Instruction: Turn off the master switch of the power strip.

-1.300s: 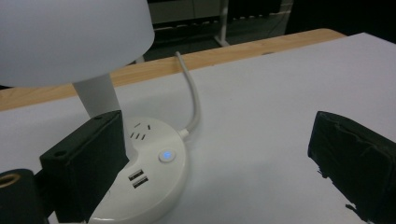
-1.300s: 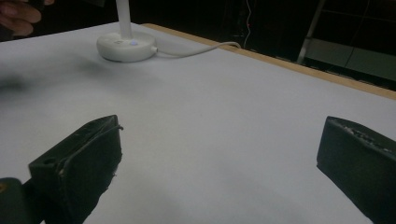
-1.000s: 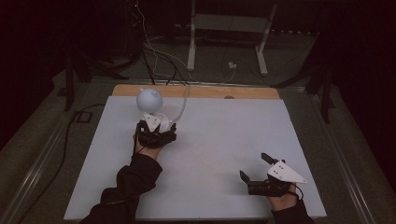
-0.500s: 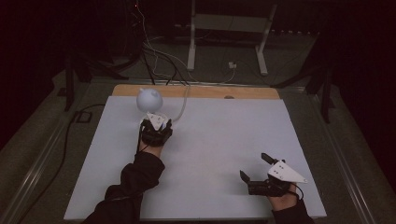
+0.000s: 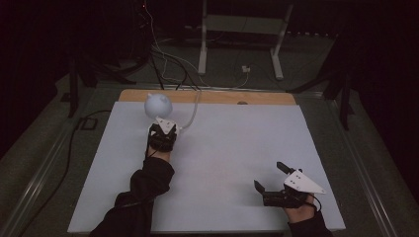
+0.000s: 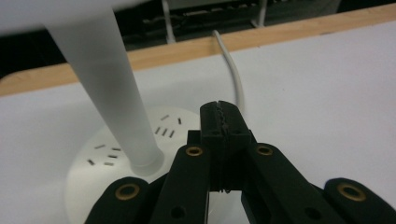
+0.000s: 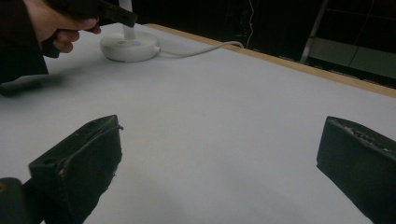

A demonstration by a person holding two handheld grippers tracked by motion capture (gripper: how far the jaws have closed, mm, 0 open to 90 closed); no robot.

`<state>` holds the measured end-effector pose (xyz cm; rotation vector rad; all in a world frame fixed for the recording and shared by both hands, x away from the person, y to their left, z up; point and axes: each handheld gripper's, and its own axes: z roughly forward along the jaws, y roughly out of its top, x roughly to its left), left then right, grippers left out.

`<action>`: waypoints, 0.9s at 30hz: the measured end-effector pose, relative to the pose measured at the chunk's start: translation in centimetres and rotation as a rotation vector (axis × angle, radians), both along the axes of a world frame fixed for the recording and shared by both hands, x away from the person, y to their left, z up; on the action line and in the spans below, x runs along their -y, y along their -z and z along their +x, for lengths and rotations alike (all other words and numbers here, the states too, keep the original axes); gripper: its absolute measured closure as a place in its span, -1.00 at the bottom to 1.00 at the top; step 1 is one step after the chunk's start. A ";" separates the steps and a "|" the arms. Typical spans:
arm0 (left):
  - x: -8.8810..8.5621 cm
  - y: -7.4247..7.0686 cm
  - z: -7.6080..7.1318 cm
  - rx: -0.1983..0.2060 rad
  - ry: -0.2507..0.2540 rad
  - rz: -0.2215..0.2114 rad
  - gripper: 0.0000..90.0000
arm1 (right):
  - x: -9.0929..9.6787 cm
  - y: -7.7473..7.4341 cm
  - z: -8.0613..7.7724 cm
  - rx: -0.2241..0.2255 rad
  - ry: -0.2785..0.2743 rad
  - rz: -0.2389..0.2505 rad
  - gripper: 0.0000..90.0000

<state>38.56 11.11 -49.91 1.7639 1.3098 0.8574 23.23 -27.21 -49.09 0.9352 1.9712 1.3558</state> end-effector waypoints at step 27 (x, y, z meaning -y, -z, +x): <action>-0.3 2.3 0.8 -0.027 0.004 0.085 1.00 | 0.0 0.0 0.0 -0.003 -0.004 -0.005 -1.00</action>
